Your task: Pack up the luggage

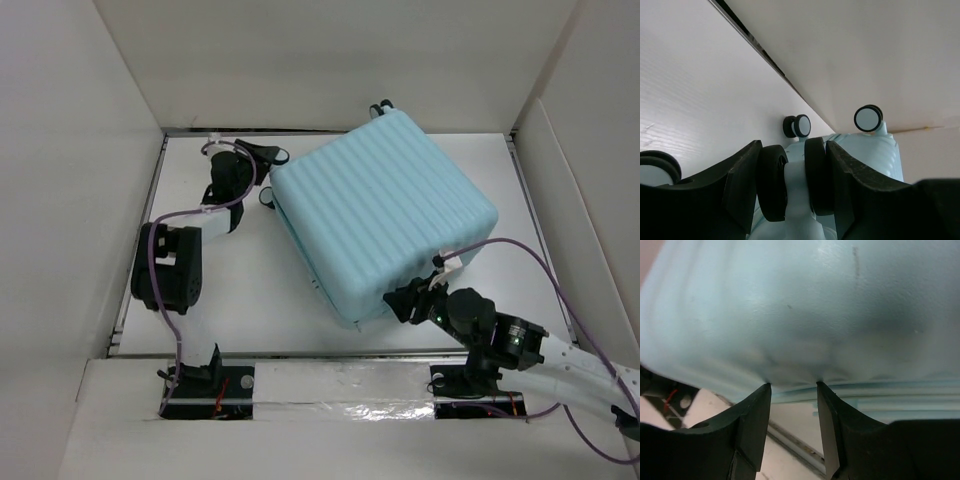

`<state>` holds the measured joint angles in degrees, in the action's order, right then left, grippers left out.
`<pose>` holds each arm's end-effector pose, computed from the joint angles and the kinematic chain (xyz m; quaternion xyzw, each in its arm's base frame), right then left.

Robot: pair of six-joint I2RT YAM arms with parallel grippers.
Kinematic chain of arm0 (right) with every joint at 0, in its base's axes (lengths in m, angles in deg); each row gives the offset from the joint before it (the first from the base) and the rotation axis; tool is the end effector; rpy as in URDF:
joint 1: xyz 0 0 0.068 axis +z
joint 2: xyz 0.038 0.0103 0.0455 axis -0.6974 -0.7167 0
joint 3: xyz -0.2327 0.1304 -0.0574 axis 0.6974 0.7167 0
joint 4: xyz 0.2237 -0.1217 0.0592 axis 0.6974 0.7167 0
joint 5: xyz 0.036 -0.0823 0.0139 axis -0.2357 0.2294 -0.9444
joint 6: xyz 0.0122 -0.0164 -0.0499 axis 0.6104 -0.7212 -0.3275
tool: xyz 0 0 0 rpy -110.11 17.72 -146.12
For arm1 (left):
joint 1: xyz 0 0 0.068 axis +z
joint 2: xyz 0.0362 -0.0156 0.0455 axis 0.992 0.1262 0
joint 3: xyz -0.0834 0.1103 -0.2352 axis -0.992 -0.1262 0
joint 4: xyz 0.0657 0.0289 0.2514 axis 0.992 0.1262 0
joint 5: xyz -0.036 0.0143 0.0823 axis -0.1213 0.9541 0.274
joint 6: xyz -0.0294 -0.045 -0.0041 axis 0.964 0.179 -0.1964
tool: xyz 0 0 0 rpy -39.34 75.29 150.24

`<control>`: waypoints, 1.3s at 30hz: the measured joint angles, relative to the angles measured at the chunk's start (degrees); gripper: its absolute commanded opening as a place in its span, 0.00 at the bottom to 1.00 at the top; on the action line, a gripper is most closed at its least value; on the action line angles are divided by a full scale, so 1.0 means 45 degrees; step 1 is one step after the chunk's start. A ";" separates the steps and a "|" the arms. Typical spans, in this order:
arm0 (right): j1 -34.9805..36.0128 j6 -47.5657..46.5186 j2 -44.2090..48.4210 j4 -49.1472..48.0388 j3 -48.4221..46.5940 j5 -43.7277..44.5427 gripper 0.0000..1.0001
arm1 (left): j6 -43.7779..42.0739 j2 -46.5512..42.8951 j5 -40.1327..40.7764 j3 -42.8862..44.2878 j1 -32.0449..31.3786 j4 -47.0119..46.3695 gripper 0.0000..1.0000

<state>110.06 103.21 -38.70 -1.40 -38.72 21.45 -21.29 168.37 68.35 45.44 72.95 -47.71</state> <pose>0.0674 0.1111 0.2568 -0.0861 0.7931 0.3179 0.5123 0.4141 -0.0777 0.2464 -0.2585 0.6655 -0.4585 0.5293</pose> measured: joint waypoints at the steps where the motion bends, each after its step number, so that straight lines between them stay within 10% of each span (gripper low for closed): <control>1: -0.0418 -0.0189 -0.0073 0.0092 -0.0005 -0.0272 0.48 | -0.0039 -0.0549 0.0165 -0.0568 0.0160 -0.0005 0.00; 14: -0.8335 -0.4600 -0.3881 -0.0597 -0.1758 -0.6601 0.65 | -0.1146 -0.6023 0.2414 -0.2438 0.1224 0.1137 0.00; 17: -0.8378 -0.4823 -0.3526 -0.0797 -0.1700 -0.6936 0.52 | -0.1229 -0.6353 0.2467 -0.2375 0.1224 0.1457 0.00; 19: -0.8019 -0.4629 -0.2472 -0.1132 -0.1229 -0.7130 0.19 | -0.1277 -0.6377 0.2599 -0.2385 0.1224 0.1851 0.00; 23: -0.6465 -0.3730 -0.0170 -0.2288 0.0146 -0.7480 0.02 | -0.1297 -0.6382 0.2749 -0.2550 0.1219 0.2433 0.00; 26: -0.5294 -0.3201 0.0418 -0.2443 0.0845 -0.7305 0.07 | -0.1185 -0.6382 0.2744 -0.2769 0.1209 0.2395 0.00; 30: -0.4255 -0.2924 0.0102 -0.2341 0.1001 -0.7057 0.45 | -0.1005 -0.6377 0.2846 -0.3293 0.1209 0.2288 0.00; 33: -0.3910 -0.2875 -0.0151 -0.2385 0.0986 -0.6926 0.56 | -0.0928 -0.6251 0.2827 -0.3565 0.1297 0.2239 0.00; 39: -0.3784 -0.2759 -0.0189 -0.2594 0.1112 -0.6766 0.38 | -0.0680 -0.5673 0.2380 -0.3735 0.1540 0.1889 0.00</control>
<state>93.04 90.80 -39.56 -13.07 -33.72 -9.00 -24.35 142.84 79.06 28.63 79.88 -39.21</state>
